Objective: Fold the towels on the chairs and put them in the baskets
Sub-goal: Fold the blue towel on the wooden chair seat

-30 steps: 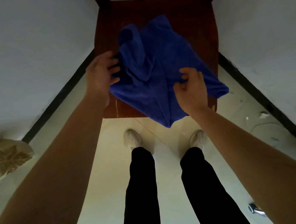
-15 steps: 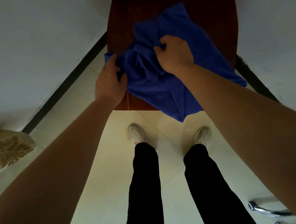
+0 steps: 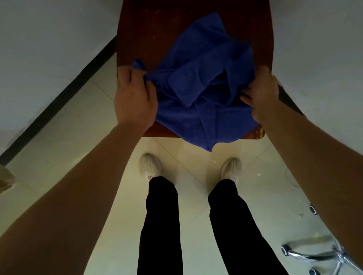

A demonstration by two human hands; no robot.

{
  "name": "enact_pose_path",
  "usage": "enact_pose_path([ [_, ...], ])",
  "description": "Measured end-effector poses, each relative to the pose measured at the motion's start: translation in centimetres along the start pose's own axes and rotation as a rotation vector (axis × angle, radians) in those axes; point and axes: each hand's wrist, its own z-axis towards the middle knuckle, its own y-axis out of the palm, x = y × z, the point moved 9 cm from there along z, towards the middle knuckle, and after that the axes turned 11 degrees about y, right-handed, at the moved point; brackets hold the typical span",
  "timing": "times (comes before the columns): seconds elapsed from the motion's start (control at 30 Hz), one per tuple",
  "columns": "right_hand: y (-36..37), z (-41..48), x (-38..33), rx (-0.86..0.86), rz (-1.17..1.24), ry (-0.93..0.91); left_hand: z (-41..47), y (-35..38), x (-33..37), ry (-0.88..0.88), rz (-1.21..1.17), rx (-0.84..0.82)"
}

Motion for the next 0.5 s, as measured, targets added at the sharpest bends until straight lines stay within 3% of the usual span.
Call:
enact_pose_path([
  [0.07, 0.5, -0.3, -0.5, 0.006, -0.026, -0.066, -0.2, -0.8, -0.3, -0.072, 0.001, 0.066],
  [0.17, 1.5, -0.7, -1.0, 0.012, -0.248, -0.169, 0.3, -1.1, 0.5, -0.109, 0.035, 0.078],
  [0.37, 3.0, -1.3, -0.9, 0.014, -0.606, -0.205, 0.9, 3.8, 2.8, -0.057, 0.107, -0.291],
  [0.5, 3.6, -1.3, -2.0, 0.069, -1.049, -0.4, -0.5, 3.3, 2.5, -0.138, -0.017, -0.134],
])
